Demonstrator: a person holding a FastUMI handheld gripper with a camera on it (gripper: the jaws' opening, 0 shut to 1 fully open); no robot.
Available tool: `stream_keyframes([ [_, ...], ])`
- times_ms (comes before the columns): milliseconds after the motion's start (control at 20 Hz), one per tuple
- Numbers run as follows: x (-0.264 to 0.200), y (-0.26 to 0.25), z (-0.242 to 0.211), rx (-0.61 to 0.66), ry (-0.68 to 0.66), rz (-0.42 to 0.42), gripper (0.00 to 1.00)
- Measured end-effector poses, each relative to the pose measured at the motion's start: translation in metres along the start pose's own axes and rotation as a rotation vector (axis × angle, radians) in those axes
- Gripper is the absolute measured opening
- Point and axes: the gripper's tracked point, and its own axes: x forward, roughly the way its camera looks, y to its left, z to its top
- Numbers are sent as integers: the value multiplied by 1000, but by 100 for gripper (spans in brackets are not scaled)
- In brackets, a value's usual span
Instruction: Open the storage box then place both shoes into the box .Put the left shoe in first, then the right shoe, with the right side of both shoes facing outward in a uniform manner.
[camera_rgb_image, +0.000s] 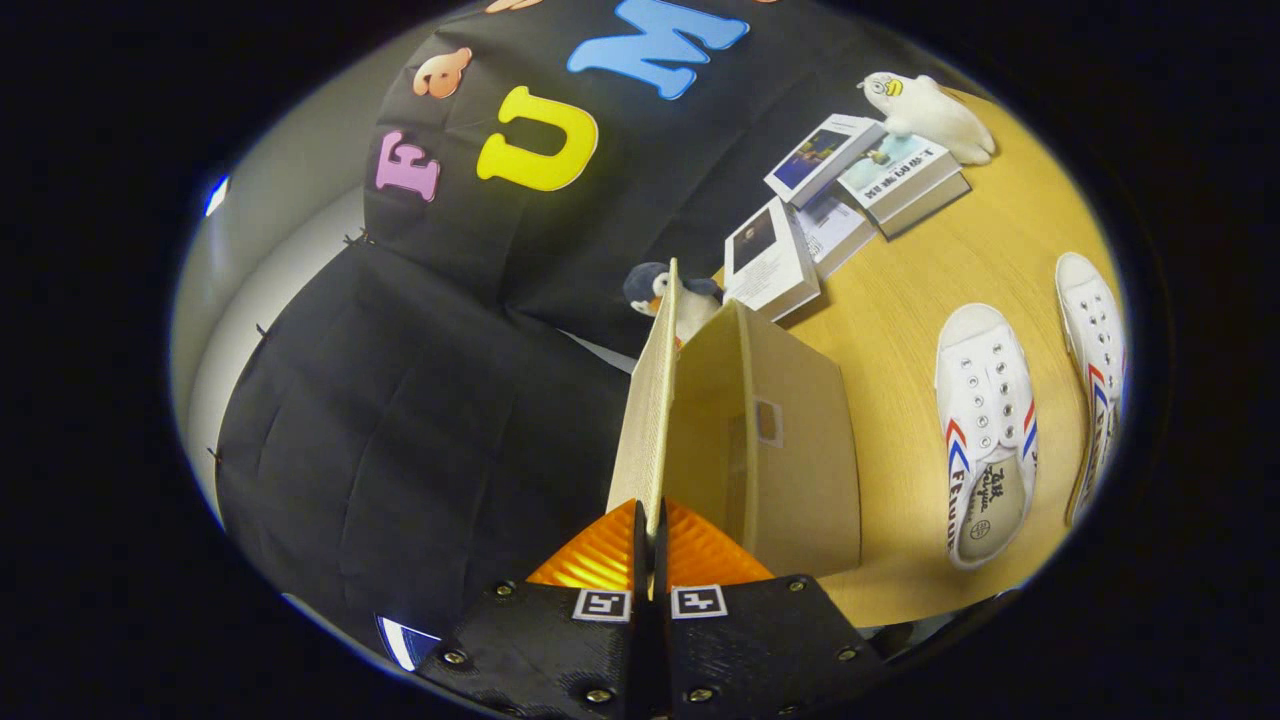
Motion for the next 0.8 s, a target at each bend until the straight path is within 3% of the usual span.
stream_keyframes([
  [800, 46, 132, -16, -294, 38, 93, 1],
])
